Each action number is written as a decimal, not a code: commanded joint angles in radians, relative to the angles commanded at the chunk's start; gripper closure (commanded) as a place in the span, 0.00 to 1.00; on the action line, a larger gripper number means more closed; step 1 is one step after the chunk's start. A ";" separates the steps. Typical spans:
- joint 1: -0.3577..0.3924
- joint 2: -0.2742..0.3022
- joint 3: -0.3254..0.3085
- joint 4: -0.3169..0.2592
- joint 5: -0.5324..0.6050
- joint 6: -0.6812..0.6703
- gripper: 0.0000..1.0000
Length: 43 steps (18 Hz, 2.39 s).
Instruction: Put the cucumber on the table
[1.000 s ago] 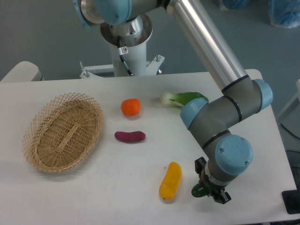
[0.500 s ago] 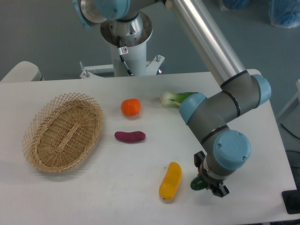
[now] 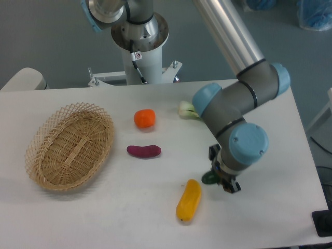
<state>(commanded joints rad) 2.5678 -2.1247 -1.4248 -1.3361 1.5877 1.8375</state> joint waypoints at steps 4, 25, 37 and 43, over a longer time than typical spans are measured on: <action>0.002 0.052 -0.126 0.092 0.000 0.042 0.86; -0.017 0.023 -0.041 0.192 -0.005 -0.040 0.00; -0.035 -0.175 0.285 0.115 -0.008 -0.148 0.00; -0.037 -0.227 0.363 0.104 -0.006 -0.207 0.00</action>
<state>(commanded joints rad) 2.5311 -2.3515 -1.0617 -1.2318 1.5815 1.6308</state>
